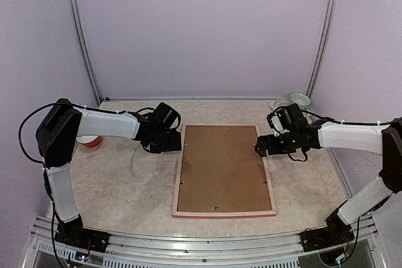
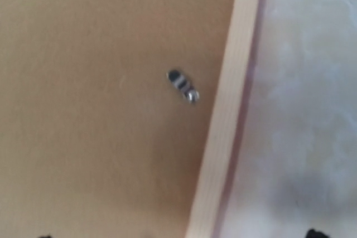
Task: Put the photo into the frame
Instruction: Press the fastener onto the backboard.
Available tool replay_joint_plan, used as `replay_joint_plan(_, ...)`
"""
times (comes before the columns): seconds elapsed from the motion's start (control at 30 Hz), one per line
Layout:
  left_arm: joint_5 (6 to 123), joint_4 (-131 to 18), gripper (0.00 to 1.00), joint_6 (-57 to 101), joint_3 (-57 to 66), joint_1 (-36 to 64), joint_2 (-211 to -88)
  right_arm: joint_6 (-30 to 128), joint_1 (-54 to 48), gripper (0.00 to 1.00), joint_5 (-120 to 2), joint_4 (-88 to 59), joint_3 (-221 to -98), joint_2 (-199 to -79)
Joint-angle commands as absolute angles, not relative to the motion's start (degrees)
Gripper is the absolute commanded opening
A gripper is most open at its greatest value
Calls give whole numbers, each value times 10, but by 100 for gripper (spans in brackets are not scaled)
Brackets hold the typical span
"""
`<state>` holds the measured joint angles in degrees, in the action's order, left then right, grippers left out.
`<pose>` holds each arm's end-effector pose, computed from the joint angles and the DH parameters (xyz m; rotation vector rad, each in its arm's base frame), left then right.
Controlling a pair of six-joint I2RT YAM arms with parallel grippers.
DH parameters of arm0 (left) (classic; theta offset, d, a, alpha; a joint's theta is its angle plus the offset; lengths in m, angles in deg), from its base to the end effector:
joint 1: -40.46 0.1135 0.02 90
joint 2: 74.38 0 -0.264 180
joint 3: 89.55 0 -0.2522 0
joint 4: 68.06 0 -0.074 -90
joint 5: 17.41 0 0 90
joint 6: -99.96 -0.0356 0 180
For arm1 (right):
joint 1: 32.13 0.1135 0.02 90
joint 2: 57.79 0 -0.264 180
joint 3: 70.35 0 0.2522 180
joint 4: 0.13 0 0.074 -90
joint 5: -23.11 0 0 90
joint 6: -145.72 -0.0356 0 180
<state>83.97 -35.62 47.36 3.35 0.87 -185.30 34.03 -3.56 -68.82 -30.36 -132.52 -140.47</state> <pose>0.3169 -0.2530 0.1677 -0.0283 2.5477 -0.2821 0.2570 0.1386 0.2021 -0.1343 2.4828 0.3387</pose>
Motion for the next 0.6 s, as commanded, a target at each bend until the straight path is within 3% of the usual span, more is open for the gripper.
replay_joint_plan(0.0,834,-401,67,461,68,-4,-1837,345,-41,98,-701,-303,-1374,-1458)
replay_joint_plan(0.23,853,-408,65,449,78,-29,-1838,353,-48,94,-727,-308,-1432,-1552)
replay_joint_plan(0.57,851,-421,56,456,103,-29,-1840,352,-84,87,-710,-300,-1480,-1612)
